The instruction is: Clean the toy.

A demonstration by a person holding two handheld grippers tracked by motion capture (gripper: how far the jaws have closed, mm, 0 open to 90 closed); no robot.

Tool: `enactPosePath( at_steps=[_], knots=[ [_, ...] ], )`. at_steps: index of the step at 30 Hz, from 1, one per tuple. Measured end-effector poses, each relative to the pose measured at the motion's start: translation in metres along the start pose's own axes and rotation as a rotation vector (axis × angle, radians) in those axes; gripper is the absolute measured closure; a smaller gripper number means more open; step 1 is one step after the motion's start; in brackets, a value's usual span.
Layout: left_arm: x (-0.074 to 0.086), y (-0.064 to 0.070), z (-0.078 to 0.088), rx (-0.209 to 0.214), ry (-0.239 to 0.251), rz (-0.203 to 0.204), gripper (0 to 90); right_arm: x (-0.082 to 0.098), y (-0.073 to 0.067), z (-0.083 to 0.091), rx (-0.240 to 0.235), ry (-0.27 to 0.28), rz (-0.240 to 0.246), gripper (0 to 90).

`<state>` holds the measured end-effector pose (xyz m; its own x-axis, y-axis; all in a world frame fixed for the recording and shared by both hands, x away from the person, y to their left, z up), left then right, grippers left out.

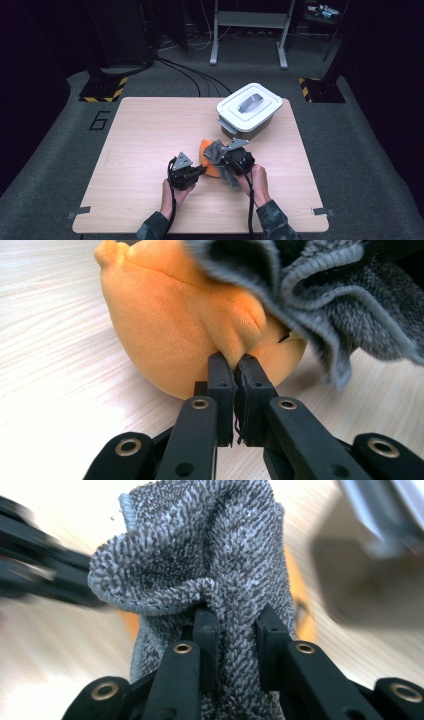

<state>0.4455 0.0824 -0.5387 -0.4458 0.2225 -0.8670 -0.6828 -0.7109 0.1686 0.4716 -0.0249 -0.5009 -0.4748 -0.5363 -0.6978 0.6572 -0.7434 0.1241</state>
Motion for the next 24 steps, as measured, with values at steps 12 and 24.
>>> enactPosePath(
  at_steps=[12, 24],
  knots=[
    [-0.003, 0.004, 0.001, 0.027, 0.004, -0.024, 86.2, 0.007, 0.022, 0.013, 0.017, 0.027, -0.066, 75.7],
    [0.004, 0.003, 0.003, 0.029, -0.014, -0.06, 86.8, -0.001, 0.005, -0.003, 0.016, -0.006, 0.009, 75.7]
  ],
)
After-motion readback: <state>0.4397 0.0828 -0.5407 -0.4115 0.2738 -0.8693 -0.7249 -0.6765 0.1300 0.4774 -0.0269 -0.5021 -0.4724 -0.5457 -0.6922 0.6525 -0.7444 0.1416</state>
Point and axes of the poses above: each handheld gripper's, and its own axes: z roughly backward along the jaws, x roughly out of its underside, y roughly to its right, the point moved 10 cm from there along -z, roughly forward along the jaws, and after that the axes turned 1 degree about -x, right-handed, at the moved point
